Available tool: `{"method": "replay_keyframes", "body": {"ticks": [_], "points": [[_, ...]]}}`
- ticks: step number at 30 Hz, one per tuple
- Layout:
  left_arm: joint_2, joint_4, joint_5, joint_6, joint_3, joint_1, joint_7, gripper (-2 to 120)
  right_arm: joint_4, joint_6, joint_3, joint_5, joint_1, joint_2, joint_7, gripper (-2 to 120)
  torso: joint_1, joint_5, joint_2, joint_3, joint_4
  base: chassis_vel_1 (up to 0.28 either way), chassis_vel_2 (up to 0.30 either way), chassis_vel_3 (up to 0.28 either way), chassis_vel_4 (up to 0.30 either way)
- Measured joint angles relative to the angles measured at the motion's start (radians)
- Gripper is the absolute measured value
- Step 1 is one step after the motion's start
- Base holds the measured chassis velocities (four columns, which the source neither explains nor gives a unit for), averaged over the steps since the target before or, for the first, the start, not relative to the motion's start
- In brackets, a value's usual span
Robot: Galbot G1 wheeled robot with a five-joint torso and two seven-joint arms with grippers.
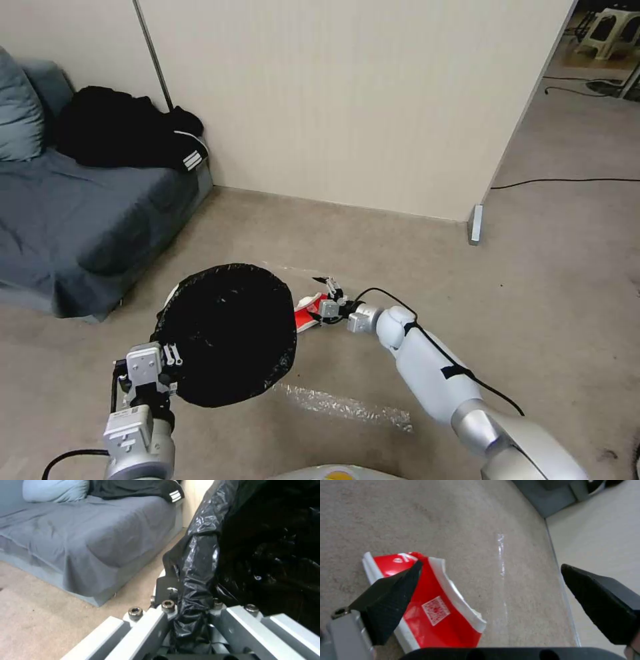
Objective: Pick up the trash bin, then pick up the garbage from the floor and place it into the trash bin.
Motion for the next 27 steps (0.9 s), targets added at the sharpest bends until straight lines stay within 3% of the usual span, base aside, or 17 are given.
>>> {"method": "replay_keyframes", "body": {"ticks": [27], "points": [[-0.008,0.007,0.016,-0.006,0.021,-0.001,-0.002,1,-0.065,-0.062,-0.058,0.005,0.016,0.049,-0.024,100,0.0,0.0,0.0,0.0,-0.0002,0.0,0.0,0.0,0.0]]}}
